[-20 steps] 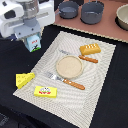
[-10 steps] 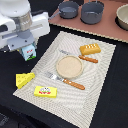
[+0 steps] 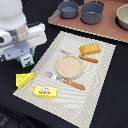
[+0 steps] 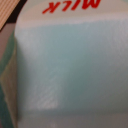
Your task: Interact with the objects in diverse but meaningful ways.
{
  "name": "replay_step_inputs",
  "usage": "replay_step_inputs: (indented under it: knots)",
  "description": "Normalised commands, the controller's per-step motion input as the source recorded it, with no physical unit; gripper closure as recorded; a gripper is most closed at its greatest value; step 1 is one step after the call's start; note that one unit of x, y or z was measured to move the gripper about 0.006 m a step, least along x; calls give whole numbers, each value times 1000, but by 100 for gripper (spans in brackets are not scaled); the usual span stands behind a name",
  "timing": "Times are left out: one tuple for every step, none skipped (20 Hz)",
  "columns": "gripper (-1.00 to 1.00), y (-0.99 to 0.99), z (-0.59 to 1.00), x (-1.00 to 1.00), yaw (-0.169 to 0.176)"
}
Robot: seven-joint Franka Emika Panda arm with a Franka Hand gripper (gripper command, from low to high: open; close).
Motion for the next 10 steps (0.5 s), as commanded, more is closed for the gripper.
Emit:
replay_step_inputs:
  knots:
    - [-100, -77, 700, 203, 2]
    - [-100, -100, 691, 183, 7]
    - [-100, -111, 703, 163, 18]
    - [-100, -77, 683, 203, 20]
    - [-100, -57, 686, 197, 14]
    - [-100, -31, 737, 231, 11]
    - [-100, -54, 849, 191, 5]
    - [-100, -3, 894, 214, 4]
    - [-100, 0, 886, 226, 11]
    - [-100, -9, 877, 163, 12]
